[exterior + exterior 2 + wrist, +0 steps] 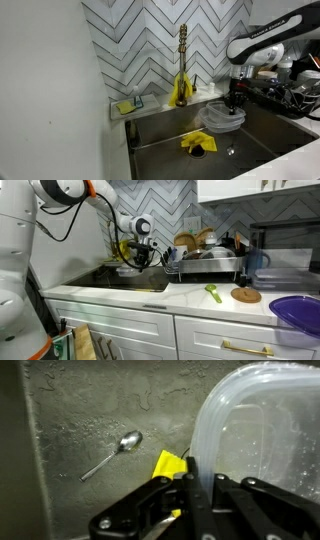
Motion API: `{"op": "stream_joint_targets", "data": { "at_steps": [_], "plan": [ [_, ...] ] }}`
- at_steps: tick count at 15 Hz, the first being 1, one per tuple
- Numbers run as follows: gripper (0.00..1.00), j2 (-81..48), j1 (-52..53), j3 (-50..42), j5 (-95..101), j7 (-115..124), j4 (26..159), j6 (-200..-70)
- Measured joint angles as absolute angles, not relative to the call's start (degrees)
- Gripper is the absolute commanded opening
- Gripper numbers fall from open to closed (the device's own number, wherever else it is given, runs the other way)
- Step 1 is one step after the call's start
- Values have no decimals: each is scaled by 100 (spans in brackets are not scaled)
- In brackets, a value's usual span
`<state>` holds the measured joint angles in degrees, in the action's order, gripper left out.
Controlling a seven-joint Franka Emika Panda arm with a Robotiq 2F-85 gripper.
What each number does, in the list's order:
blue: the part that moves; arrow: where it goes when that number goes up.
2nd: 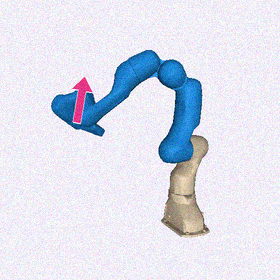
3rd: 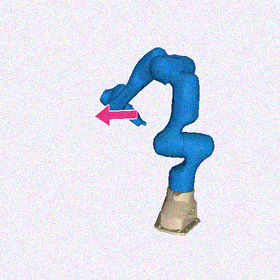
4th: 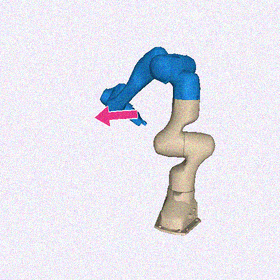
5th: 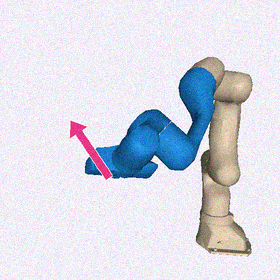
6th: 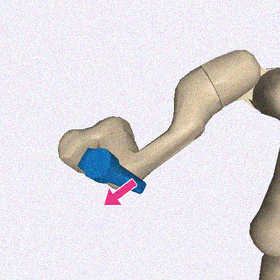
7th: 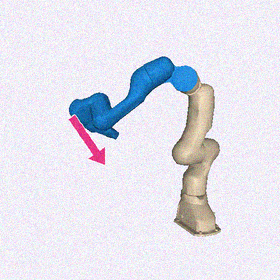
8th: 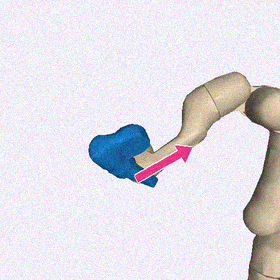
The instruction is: Move both of the lunchboxes to the sink at once
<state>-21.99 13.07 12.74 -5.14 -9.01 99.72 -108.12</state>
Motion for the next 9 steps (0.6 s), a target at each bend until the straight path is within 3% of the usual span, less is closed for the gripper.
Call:
{"op": "stream_joint_targets", "data": {
  "at_steps": [9],
  "plan": [
    [2, -2974, 1463, 1208, -154, -483, 9965, -11820]
  ]
}}
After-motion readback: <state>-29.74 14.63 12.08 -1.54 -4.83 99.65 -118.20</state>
